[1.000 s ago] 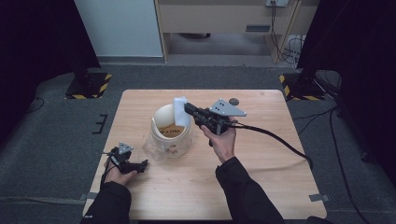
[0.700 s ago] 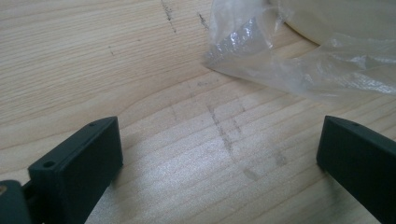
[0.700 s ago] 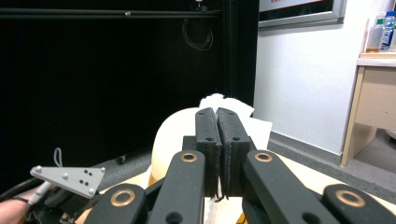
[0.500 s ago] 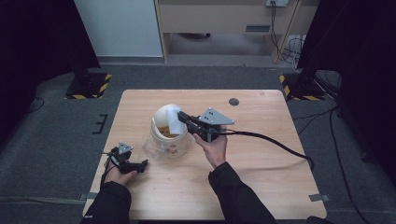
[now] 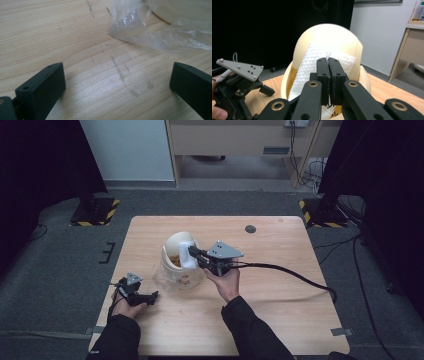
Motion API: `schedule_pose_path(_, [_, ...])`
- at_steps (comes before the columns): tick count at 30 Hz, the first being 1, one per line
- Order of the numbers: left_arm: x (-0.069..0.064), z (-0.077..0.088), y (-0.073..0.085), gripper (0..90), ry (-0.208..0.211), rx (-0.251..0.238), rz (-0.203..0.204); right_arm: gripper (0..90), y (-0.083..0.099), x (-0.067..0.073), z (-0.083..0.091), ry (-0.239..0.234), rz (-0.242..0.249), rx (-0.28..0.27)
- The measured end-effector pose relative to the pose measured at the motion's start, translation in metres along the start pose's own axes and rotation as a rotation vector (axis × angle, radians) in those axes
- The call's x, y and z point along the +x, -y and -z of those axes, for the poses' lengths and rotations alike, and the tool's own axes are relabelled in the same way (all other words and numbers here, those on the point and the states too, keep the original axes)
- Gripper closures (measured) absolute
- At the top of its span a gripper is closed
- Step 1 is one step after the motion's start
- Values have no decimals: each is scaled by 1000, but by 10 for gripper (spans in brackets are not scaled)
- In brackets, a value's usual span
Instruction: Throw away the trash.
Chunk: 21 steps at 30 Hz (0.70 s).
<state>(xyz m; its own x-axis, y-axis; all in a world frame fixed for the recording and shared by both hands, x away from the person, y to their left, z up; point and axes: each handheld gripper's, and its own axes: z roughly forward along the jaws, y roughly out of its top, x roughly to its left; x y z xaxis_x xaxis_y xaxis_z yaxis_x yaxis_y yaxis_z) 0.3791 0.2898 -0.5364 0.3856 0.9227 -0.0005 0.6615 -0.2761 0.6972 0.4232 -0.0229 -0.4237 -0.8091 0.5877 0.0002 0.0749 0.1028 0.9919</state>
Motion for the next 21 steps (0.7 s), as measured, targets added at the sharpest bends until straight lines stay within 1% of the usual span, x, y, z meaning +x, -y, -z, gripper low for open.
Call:
schedule_pose_path(7, [0, 0, 0, 0, 0, 0, 0, 884, 8, 2, -4, -13, 8, 65])
schedule_pose_path(11, [0, 0, 0, 0, 0, 0, 0, 884, 12, 2, -7, -22, -3, 122])
schedule_pose_path(13, [0, 0, 0, 0, 0, 0, 0, 884, 16, 2, -10, -28, -16, 157])
schedule_pose_path(14, [0, 0, 0, 0, 0, 0, 0, 884, 16, 2, -11, -28, -21, 164])
schedule_pose_path(15, [0, 0, 0, 0, 0, 0, 0, 883, 18, 2, -12, -38, -35, 174])
schedule_pose_path(18, [0, 0, 0, 0, 0, 0, 0, 874, 18, 2, -14, -53, -70, 179])
schedule_pose_path(21, [0, 0, 0, 0, 0, 0, 0, 833, 16, 1, -13, -59, -82, 187])
